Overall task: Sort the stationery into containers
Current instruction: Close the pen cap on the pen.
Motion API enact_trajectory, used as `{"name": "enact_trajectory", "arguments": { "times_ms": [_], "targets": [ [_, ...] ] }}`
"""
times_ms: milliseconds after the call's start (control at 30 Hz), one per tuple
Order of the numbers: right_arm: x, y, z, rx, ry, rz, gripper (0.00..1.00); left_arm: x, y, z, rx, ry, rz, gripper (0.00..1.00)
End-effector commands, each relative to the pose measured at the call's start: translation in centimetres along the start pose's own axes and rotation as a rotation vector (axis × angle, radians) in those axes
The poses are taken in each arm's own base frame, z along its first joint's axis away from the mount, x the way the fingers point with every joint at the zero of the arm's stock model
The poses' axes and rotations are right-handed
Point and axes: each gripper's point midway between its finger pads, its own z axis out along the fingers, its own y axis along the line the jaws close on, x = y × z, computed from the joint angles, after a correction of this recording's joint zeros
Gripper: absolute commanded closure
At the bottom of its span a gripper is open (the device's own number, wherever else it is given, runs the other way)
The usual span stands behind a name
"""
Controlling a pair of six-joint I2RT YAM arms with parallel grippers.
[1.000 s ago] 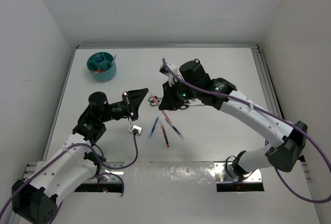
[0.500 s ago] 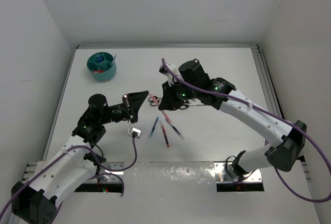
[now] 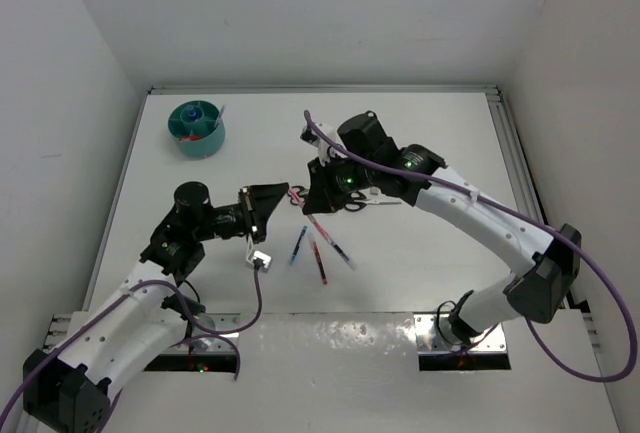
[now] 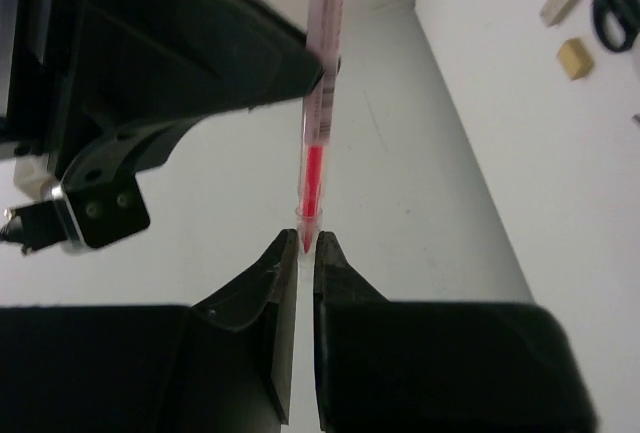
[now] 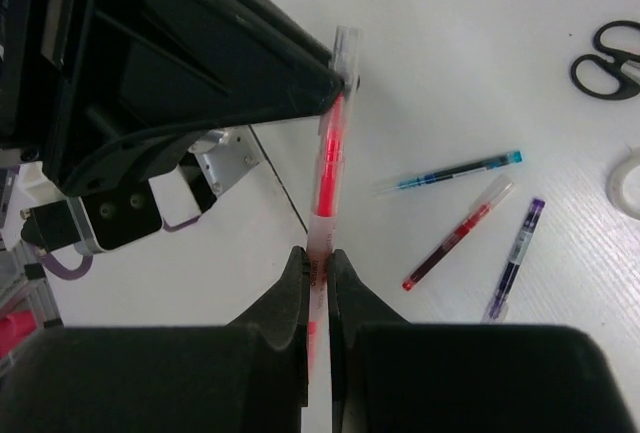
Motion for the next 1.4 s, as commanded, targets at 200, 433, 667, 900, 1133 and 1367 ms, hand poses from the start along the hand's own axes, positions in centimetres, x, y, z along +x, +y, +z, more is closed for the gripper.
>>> {"name": "enact_trajectory", "arguments": {
  "times_ms": [200,433,667,900,1133,1367],
  "targets": [
    [-2.9,3.5,-0.6,-0.169,-0.037,-0.035,1.0,-4.1,0.2,0.7,-0.002,-0.244,0.438,1.0],
    [-4.2,1.9,0.1,-0.19,-0.198,0.064,1.0,-5.3,0.0,0.3,-0.02,-0.283,0.375,1.0],
    [-4.8,0.9,2.2,-0.195,-0.203,0.119,1.0,-7.2,-1.1,0.6,-0.038,-0.372,0.376,1.0],
    [-3.5,-0.4,3.9,-0.172,-0.187,0.16,1.0,-7.4,-1.8,0.7,-0.021,-0.393,0.35,1.0],
    [0.2,-2.1,5.8,-0.148,-0.111,0.214,1.0,-6.9,-4.3,0.5,0.039,-0.364,0.287,1.0],
    [2.1,-3.2,7.6,-0.141,-0.042,0.252,1.0,-7.2,-7.0,0.6,0.084,-0.376,0.22,1.0]
  ]
}}
